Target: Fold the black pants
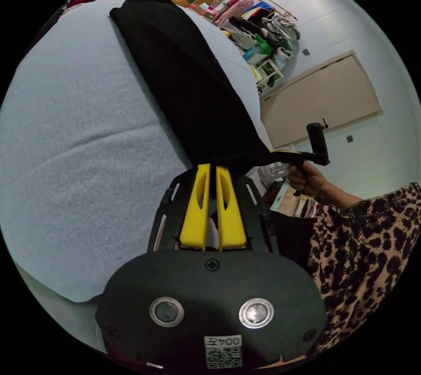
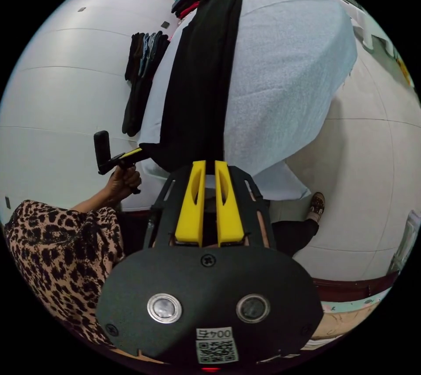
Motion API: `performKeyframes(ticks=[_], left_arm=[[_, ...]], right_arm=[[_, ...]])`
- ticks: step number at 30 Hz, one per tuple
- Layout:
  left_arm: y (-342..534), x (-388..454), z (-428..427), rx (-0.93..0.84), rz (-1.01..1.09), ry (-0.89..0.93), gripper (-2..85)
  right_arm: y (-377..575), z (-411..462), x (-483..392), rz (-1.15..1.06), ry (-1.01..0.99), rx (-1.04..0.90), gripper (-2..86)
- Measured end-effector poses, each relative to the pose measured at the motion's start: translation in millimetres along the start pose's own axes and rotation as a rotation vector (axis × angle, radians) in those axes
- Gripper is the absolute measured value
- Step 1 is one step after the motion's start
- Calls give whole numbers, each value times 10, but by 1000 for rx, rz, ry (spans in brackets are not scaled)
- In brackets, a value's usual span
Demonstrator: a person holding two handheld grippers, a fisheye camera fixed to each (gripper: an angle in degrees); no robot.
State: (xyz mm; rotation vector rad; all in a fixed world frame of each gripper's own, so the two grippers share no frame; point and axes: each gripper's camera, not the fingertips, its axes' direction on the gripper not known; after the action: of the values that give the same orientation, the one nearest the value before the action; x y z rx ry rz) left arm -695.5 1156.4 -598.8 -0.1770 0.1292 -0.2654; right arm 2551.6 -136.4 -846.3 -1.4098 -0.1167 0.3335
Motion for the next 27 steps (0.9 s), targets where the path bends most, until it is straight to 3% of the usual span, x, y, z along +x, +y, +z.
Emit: performKeyframes(ticks=[10,18,27], left_arm=[[7,-138,-99,-9,-115,-98,25],[-23,-338,-50,-79,-194,-66,58],[-39,-578,-41,-75,-243,10,32]], right_arm=[[-40,-144,102,6,175,62,74],[-108,-220,230,41,128,-6,64],[-147,-382,329,59,52,-27,44]])
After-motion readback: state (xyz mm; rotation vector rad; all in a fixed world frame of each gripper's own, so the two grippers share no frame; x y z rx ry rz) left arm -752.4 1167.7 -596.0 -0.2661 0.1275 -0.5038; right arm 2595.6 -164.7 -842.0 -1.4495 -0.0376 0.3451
